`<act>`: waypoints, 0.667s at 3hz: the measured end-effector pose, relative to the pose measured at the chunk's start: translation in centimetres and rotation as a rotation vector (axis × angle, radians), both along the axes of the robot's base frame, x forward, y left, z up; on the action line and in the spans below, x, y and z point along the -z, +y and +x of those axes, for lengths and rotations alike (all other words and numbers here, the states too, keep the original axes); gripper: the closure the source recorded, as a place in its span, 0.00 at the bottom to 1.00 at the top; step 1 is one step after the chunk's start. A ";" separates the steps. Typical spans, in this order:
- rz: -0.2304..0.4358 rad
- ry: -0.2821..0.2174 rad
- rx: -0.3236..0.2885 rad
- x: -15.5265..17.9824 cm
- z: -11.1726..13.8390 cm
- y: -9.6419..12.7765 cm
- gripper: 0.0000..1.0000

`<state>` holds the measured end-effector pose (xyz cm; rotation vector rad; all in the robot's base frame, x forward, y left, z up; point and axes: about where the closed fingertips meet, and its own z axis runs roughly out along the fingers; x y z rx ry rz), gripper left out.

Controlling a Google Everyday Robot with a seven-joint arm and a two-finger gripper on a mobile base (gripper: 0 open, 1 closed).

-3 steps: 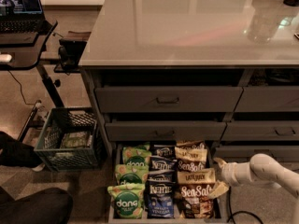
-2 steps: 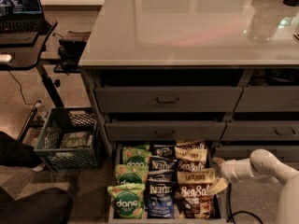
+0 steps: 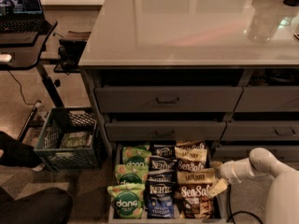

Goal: Pick brown chip bag from bottom drawer and place on counter

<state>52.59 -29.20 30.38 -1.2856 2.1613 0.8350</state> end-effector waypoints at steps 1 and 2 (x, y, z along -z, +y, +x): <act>-0.045 -0.014 -0.028 0.2 -0.3 0.4 0.00; -0.117 -0.073 -0.046 1.0 -0.4 0.4 0.00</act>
Offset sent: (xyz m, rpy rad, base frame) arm 0.0015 -0.0031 -0.0158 -0.2194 -0.1610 0.0536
